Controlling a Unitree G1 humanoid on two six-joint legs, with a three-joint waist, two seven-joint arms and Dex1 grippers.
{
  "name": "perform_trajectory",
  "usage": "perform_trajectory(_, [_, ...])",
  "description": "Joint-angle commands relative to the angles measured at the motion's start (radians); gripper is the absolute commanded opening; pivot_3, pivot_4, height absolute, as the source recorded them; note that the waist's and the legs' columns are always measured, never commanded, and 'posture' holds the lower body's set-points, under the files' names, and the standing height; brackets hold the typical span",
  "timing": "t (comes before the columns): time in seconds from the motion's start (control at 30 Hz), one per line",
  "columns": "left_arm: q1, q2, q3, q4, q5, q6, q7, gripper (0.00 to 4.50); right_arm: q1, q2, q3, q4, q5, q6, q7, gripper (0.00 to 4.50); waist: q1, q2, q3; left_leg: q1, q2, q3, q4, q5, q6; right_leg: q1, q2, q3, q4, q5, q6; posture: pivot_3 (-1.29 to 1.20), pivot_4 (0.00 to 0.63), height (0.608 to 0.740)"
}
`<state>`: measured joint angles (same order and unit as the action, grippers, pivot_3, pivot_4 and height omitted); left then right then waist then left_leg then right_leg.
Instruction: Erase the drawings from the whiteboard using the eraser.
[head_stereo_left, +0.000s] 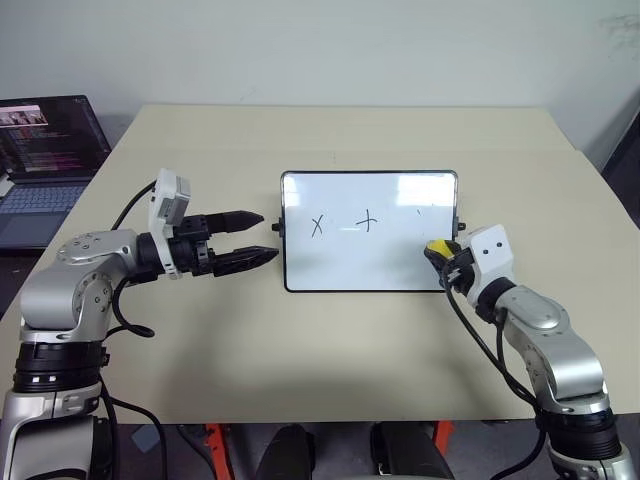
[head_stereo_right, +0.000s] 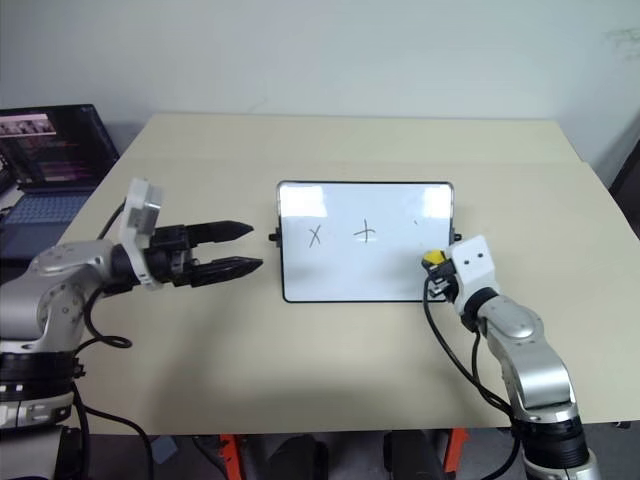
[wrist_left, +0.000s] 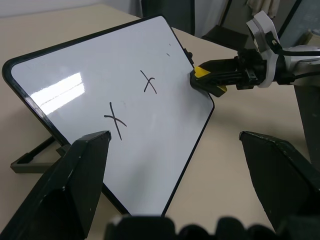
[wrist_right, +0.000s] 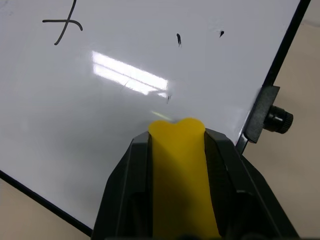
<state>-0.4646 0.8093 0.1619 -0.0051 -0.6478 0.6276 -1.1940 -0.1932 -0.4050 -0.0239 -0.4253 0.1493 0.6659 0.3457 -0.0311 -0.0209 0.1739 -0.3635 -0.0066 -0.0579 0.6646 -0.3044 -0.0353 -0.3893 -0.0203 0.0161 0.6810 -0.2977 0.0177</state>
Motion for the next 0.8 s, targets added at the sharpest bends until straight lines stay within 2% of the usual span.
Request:
perform_trajectory(0.03, [-0.014,0.015,0.02,-0.01,-0.008,-0.01,-0.013,4.5,-0.077,0.0,-0.066,-0.051,0.027,-0.007,-0.017,1.1,-0.001,0.0,0.001,0.0,0.0,0.0,0.0,0.0,0.0,0.0,0.0,0.0,0.0,0.0,0.0,0.0,0.15,0.74])
perform_trajectory(0.33, [-0.026,0.005,0.009,0.002,-0.003,-0.015,-0.018,4.5,-0.291,0.044,-0.033,0.029,-0.003,-0.08,-0.067,1.1,-0.001,0.0,0.001,-0.002,0.0,0.0,-0.002,0.0,0.0,-0.001,0.0,0.0,-0.001,0.0,0.0,0.0,0.15,0.74])
perform_trajectory(0.8, [-0.015,0.01,0.023,-0.013,-0.006,-0.011,-0.011,4.5,-0.315,0.07,0.034,0.219,-0.058,-0.191,-0.054,1.1,-0.001,0.0,0.001,-0.002,0.0,0.0,-0.001,0.0,0.0,-0.002,0.0,0.0,-0.001,0.0,0.0,0.0,0.15,0.74])
